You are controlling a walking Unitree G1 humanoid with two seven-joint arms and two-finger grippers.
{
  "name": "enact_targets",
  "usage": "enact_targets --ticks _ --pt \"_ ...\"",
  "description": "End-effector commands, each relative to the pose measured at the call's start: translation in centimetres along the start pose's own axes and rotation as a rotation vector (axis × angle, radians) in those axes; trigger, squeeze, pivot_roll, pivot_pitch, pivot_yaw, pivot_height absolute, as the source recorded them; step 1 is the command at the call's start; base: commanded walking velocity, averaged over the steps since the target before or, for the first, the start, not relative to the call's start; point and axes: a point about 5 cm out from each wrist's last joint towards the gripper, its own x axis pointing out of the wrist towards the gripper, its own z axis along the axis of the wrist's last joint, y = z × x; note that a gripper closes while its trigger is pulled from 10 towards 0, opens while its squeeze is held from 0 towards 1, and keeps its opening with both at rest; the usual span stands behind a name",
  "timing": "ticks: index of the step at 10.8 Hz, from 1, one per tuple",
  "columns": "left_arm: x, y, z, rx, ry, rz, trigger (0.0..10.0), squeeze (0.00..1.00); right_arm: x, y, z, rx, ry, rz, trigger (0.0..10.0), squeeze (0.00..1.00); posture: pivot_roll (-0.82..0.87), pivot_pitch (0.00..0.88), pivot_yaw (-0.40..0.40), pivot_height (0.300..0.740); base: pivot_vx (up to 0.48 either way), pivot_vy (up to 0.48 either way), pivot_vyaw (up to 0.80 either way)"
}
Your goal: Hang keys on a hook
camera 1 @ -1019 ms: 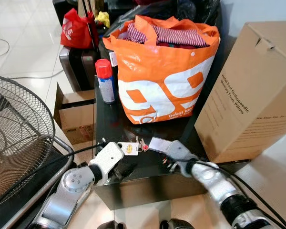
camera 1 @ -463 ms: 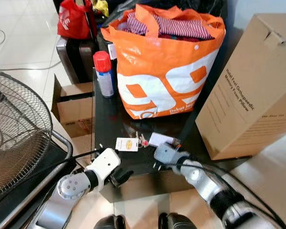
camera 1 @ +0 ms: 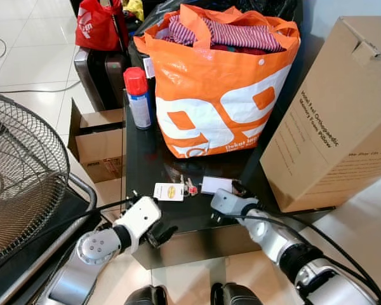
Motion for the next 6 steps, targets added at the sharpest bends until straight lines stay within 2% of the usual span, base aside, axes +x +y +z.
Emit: enact_targets --ticks 1,4,5,6 --pt "0.06 0.03 0.23 0.013 0.003 -0.003 10.0 0.00 0.02 0.59 0.23 -0.012 -0.010 0.018 10.0 0.00 -0.10 0.132 -0.005 0.740 0.000 0.000 0.00" --pt "-0.45 0.02 0.31 0.019 0.004 -0.003 10.0 0.00 0.29 0.56 0.90 0.028 -0.003 -0.045 10.0 0.00 -0.08 0.158 -0.002 0.740 0.000 0.000 0.00" --pt "-0.86 0.06 0.35 0.015 0.000 -0.004 10.0 0.00 0.41 0.08 1.07 0.064 0.007 -0.097 5.5 0.00 -0.07 0.168 0.007 0.740 0.000 0.000 0.00" --pt "-0.91 0.00 0.37 0.015 0.003 -0.019 10.0 0.00 0.43 -0.01 0.91 0.065 0.020 -0.109 1.7 0.00 -0.07 0.173 0.012 0.740 0.000 0.000 0.00"
